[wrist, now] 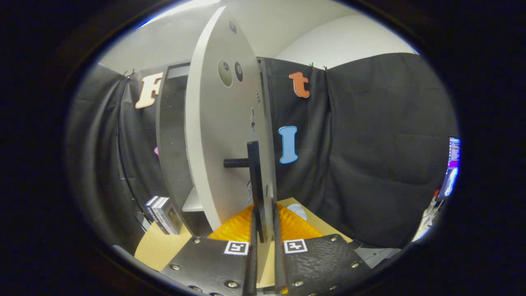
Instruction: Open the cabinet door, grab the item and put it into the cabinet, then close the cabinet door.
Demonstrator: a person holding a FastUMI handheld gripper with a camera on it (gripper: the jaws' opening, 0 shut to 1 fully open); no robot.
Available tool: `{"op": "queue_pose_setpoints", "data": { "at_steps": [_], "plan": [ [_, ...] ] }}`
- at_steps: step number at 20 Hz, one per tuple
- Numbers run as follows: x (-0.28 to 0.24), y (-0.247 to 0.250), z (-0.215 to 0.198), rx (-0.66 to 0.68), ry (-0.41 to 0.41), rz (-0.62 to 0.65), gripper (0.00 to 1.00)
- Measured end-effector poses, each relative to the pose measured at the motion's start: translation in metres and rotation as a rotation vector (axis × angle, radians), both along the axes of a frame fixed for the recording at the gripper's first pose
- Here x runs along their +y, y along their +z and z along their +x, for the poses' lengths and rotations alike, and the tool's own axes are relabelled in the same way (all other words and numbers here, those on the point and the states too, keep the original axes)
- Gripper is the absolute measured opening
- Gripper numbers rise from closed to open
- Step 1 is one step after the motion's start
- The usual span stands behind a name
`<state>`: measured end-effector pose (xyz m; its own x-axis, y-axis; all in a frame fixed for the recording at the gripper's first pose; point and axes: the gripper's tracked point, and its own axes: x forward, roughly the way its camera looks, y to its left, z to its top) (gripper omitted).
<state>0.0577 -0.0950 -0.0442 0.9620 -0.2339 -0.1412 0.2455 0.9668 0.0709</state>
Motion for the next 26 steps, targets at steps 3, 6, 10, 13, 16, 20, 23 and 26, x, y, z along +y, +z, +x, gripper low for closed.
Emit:
{"op": "queue_pose_setpoints", "data": {
  "at_steps": [3, 6, 10, 13, 16, 20, 23, 26],
  "plan": [
    [-0.014, -0.001, -0.002, -0.003, -0.004, 0.011, 0.17],
    [-0.034, -0.004, -0.008, 0.001, -0.013, -0.003, 0.17],
    [-0.059, 0.0, -0.017, -0.015, 0.003, 0.039, 0.13],
    [-0.082, 0.0, -0.019, -0.025, -0.001, 0.034, 0.1],
    [-0.095, 0.002, -0.018, -0.022, 0.007, 0.04, 0.1],
    [-0.112, 0.0, -0.016, -0.019, 0.032, 0.045, 0.1],
    [-0.121, -0.001, -0.013, -0.018, 0.073, 0.062, 0.1],
    [-0.138, -0.003, -0.014, -0.015, 0.058, 0.071, 0.1]
  ]
}}
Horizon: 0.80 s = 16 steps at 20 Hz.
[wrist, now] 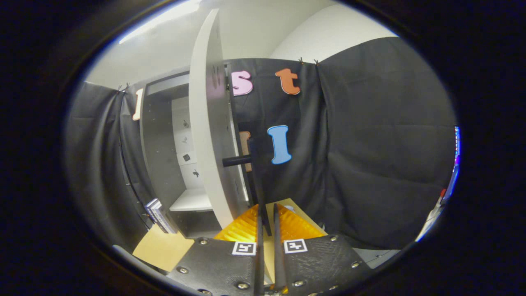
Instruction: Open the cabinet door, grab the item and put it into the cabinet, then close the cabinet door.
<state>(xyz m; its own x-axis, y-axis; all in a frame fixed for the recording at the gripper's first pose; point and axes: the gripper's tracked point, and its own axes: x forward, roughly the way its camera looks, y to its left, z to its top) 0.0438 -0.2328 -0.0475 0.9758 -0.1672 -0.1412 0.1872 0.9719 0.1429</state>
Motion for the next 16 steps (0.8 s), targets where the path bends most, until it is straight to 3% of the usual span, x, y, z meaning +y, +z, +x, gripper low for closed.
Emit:
{"op": "queue_pose_setpoints", "data": {
  "at_steps": [4, 9, 16],
  "plan": [
    [-0.019, -0.007, -0.009, 0.021, -0.078, -0.004, 0.1],
    [-0.018, -0.022, -0.015, 0.037, -0.088, 0.022, 0.1],
    [0.009, 0.003, -0.042, -0.025, -0.118, -0.004, 0.1]
  ]
}}
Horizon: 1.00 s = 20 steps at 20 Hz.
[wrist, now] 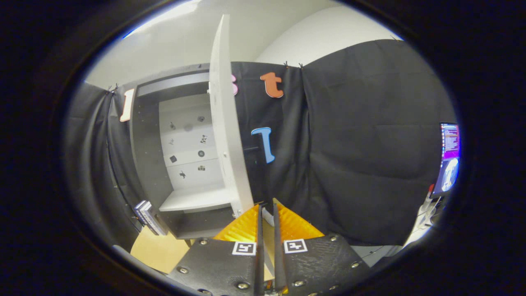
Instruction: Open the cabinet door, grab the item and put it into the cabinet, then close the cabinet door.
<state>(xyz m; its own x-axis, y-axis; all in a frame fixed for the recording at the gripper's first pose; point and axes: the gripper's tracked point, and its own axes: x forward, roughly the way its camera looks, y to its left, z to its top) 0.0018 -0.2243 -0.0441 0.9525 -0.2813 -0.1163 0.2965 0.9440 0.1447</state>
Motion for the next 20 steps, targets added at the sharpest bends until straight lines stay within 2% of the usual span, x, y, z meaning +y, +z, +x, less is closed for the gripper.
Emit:
{"op": "queue_pose_setpoints", "data": {
  "at_steps": [3, 7, 9, 14, 16, 20],
  "plan": [
    [0.035, 0.013, -0.008, -0.056, 0.035, 0.041, 0.1],
    [0.083, -0.007, -0.003, -0.032, 0.101, 0.031, 0.22],
    [0.108, -0.023, 0.004, 0.001, 0.144, 0.022, 0.33],
    [0.159, -0.07, 0.027, 0.076, 0.232, 0.071, 0.86],
    [0.174, -0.095, 0.036, 0.119, 0.262, 0.088, 0.97],
    [0.209, -0.155, 0.058, 0.21, 0.319, 0.12, 0.99]
  ]
}}
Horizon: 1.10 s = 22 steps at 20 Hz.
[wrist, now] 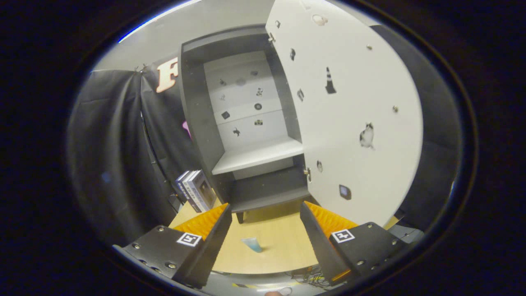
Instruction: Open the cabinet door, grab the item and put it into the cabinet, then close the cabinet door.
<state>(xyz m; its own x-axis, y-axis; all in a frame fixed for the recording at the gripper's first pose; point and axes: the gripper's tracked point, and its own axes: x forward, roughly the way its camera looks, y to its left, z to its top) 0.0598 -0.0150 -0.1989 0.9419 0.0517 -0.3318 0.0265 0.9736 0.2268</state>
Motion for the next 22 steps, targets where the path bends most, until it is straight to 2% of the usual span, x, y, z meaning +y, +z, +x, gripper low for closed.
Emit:
{"op": "queue_pose_setpoints", "data": {
  "at_steps": [11, 22],
  "plan": [
    [0.07, -0.15, 0.051, 0.214, 0.144, -0.017, 0.99],
    [0.101, -0.24, 0.085, 0.339, 0.214, -0.024, 0.99]
  ]
}}
